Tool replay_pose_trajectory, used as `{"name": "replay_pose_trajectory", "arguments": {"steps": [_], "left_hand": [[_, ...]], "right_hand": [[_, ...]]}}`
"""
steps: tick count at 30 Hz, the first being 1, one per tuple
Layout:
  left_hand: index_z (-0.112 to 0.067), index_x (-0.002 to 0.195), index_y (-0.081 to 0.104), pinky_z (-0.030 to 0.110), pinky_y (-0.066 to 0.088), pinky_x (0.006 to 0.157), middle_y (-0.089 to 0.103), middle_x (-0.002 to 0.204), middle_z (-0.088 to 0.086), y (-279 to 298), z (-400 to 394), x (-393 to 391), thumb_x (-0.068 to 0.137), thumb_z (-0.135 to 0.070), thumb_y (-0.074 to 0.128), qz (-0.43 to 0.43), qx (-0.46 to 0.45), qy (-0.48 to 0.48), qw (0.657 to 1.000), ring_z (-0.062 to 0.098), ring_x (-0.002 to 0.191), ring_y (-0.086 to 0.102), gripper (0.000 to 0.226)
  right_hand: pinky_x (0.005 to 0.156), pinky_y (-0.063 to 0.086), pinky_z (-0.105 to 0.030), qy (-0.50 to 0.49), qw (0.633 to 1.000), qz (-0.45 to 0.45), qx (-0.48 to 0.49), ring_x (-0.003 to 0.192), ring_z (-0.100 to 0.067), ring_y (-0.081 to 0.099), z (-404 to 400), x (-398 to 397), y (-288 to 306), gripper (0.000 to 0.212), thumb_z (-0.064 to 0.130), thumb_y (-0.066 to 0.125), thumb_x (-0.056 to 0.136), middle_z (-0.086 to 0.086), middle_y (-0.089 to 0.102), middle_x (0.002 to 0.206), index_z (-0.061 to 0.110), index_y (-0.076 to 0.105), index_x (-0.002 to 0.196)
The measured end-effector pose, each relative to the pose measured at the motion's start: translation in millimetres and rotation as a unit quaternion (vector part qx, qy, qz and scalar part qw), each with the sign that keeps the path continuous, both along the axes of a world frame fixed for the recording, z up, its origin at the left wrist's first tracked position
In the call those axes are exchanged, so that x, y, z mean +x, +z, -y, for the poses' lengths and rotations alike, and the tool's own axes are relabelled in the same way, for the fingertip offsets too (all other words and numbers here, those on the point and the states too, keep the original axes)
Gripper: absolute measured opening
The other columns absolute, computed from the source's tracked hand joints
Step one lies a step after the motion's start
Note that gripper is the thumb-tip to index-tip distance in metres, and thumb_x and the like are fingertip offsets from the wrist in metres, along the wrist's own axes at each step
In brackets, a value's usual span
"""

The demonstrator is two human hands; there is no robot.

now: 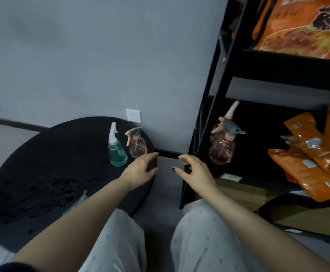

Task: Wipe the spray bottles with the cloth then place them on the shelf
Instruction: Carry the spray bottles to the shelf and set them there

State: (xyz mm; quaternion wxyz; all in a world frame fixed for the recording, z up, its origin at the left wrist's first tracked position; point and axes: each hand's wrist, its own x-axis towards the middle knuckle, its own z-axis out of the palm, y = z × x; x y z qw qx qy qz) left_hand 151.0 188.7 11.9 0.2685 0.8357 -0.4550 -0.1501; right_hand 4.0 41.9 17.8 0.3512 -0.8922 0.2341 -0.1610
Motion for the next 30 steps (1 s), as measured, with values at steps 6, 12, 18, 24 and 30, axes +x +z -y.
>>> {"name": "replay_pose_trajectory", "arguments": {"steps": [6, 12, 18, 24, 30], "left_hand": [[-0.021, 0.143, 0.036, 0.026, 0.031, 0.106, 0.043, 0.144, 0.002, -16, -57, 55, 0.092, -0.028, 0.056, -0.010, 0.037, 0.085, 0.996, 0.017, 0.131, 0.042, 0.055], [-0.018, 0.142, 0.038, 0.026, 0.035, 0.103, 0.046, 0.141, 0.003, -37, -87, 103, 0.091, -0.025, 0.058, -0.038, 0.035, 0.158, 0.986, 0.017, 0.128, 0.044, 0.055], [-0.018, 0.143, 0.036, 0.026, 0.034, 0.102, 0.045, 0.141, 0.004, -62, -98, 142, 0.092, -0.025, 0.057, -0.057, 0.038, 0.205, 0.976, 0.018, 0.129, 0.044, 0.056], [-0.019, 0.144, 0.034, 0.028, 0.035, 0.104, 0.041, 0.145, 0.003, -78, -98, 169, 0.094, -0.026, 0.055, -0.079, 0.040, 0.220, 0.972, 0.018, 0.131, 0.042, 0.055], [-0.020, 0.144, 0.034, 0.026, 0.033, 0.105, 0.039, 0.146, 0.002, -83, -95, 174, 0.094, -0.025, 0.054, -0.089, 0.039, 0.209, 0.973, 0.016, 0.133, 0.038, 0.055]], "right_hand": [[0.092, 0.042, -0.023, 0.045, 0.997, -0.065, 0.025, 0.115, -0.011, 0.053, -39, 79, -22, 0.048, 0.040, 0.065, 0.085, 0.005, 0.056, 0.125, 0.019, 0.054, 0.127], [0.100, 0.043, -0.033, 0.068, 0.991, -0.110, 0.036, 0.122, -0.018, 0.050, -68, 158, -43, 0.055, 0.038, 0.066, 0.085, -0.001, 0.053, 0.134, 0.018, 0.049, 0.134], [0.097, 0.038, -0.030, 0.056, 0.993, -0.101, 0.034, 0.124, -0.021, 0.047, -89, 231, -56, 0.053, 0.027, 0.062, 0.089, -0.005, 0.050, 0.136, 0.012, 0.044, 0.136], [0.104, 0.037, -0.038, 0.017, 0.991, -0.111, 0.067, 0.134, -0.026, 0.037, -91, 286, -72, 0.070, 0.025, 0.064, 0.089, -0.008, 0.038, 0.146, 0.012, 0.026, 0.146], [0.091, 0.049, -0.038, 0.006, 0.992, -0.094, 0.089, 0.110, -0.026, 0.058, -89, 304, -80, 0.033, 0.020, 0.062, 0.090, -0.010, 0.061, 0.117, 0.010, 0.054, 0.121]]}}
